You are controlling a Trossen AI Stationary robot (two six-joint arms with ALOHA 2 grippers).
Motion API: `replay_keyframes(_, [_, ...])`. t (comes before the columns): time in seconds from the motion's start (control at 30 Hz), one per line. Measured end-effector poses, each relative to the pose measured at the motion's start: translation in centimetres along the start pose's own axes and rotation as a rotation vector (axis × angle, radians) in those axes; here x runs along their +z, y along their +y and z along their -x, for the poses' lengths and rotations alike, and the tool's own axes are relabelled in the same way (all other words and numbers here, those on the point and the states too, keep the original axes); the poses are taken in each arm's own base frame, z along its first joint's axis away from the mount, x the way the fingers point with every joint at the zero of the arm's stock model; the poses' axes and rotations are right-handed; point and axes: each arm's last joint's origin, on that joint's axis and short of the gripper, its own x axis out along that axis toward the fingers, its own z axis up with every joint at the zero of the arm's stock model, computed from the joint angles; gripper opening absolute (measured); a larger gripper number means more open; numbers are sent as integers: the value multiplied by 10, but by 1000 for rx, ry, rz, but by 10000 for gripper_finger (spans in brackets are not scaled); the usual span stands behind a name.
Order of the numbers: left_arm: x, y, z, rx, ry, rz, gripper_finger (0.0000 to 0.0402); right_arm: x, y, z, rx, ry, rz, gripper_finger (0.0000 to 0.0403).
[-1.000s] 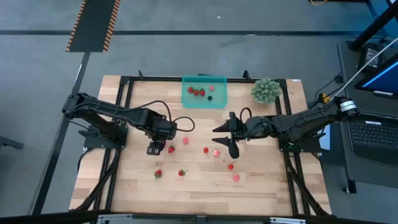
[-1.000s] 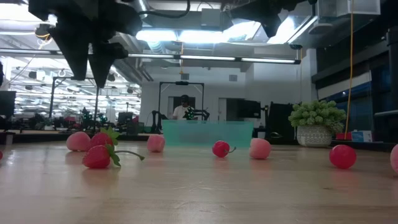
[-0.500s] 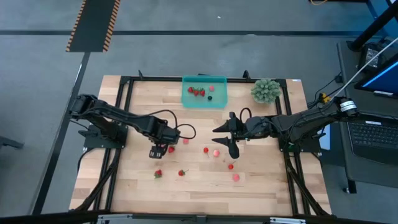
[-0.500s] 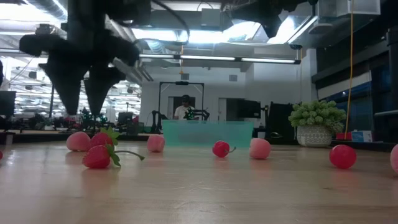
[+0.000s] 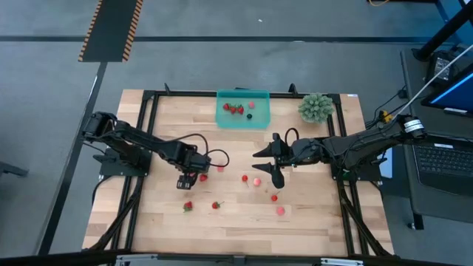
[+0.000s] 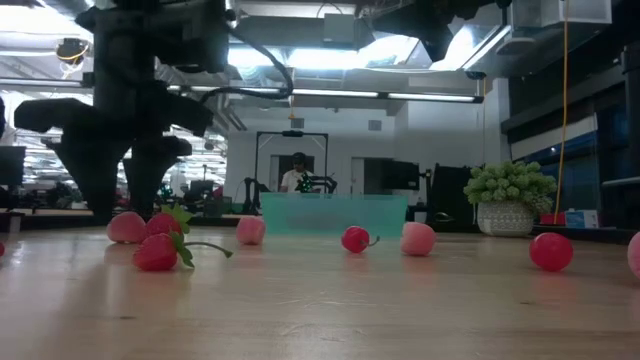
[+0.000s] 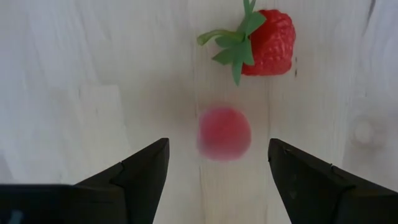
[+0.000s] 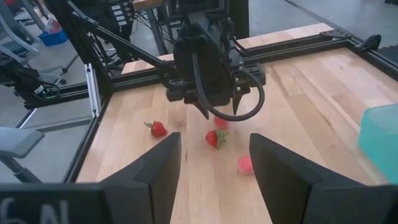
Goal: Pick and placing Produce into tupperware
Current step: Put the apricot into the blue basket
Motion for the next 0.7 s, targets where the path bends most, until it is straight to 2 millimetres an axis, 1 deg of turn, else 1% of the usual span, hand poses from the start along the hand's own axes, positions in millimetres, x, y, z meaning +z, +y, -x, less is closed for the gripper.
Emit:
replay_keyframes(0.23, [-2,0,-7,-3,-31,2,267,0,0,0,0,0,0,193])
replay_keyframes(0.4, [-7,0,-14,-3,-26,4,258,0,0,0,0,0,0,193])
replay_keyframes(0.7, [-5,-1,-16,-8,-63,7,245,0,0,0,0,0,0,193])
